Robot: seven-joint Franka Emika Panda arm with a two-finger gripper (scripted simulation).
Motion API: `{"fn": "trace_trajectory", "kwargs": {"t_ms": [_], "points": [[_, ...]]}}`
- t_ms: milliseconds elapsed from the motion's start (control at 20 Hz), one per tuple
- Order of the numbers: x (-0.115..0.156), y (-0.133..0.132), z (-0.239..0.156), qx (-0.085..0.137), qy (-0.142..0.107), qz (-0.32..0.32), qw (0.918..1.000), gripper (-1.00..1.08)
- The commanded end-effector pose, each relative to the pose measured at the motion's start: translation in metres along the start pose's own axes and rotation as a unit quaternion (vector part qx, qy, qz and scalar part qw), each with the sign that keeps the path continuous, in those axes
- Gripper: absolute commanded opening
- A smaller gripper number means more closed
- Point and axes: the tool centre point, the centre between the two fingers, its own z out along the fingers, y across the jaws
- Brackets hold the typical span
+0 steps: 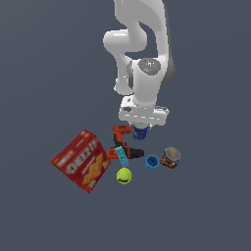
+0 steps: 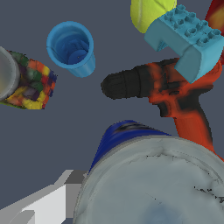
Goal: Pick up a designated object from a clutter of objects.
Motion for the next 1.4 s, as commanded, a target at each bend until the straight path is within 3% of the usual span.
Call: {"fn": "trace_trajectory", "kwargs": {"t_ms": [0,850,1350], "points": [[0.002,0.003,-0.022,0.001,0.002,0.000,1.0000,-1.00],[0.012,0.032,-0.181,0.001,0.002,0.000,1.0000,-1.00],[0.018,0.042,-0.233,0.000,0.002,0.001,1.0000,-1.00]]}}
